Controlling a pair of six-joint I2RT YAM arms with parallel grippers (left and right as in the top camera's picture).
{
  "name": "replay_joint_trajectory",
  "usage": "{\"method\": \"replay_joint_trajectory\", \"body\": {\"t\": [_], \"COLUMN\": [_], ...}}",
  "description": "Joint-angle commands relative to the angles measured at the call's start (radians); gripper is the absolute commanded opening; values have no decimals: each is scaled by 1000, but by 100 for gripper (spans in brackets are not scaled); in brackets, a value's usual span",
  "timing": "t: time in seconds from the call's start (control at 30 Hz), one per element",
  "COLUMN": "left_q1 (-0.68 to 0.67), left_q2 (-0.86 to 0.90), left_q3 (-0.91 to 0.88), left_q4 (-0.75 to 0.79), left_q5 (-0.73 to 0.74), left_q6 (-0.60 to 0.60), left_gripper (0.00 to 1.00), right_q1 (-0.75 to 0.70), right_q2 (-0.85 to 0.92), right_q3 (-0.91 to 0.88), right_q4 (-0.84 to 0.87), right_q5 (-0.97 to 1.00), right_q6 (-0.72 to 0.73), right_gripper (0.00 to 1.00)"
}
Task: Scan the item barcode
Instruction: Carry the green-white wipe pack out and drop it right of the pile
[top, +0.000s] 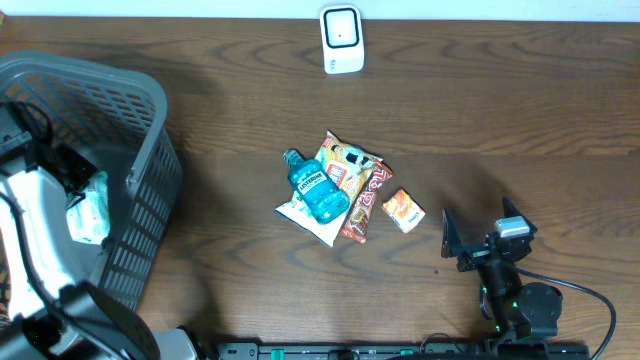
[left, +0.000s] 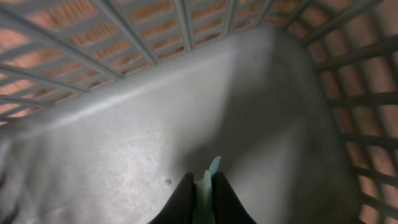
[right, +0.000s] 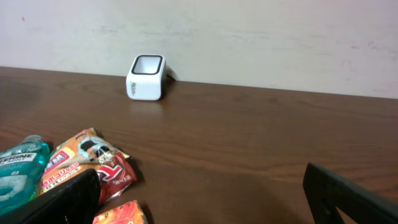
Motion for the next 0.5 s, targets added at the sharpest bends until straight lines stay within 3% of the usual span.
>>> {"method": "replay_joint_trajectory", "body": {"t": [0.0,0.23,0.47], "left_q1": [-2,-2,-2], "left_q2": [-21,-32,-161], "left_q3": [1,1,2], "left_q4": [-32,-53,-37], "left_q5": [-15,-15,-14], "left_q6": [-24,-24,-32], "left_gripper": [7,7,7], "right_q1": [8,8,8], "right_q2": [-1,-1,-1], "right_q3": [-1,-1,-1], "right_q4": [-4,-4,-4], "right_q5": [3,3,3], "right_q6": [-4,-4,-4], "right_gripper": [99,99,99]}}
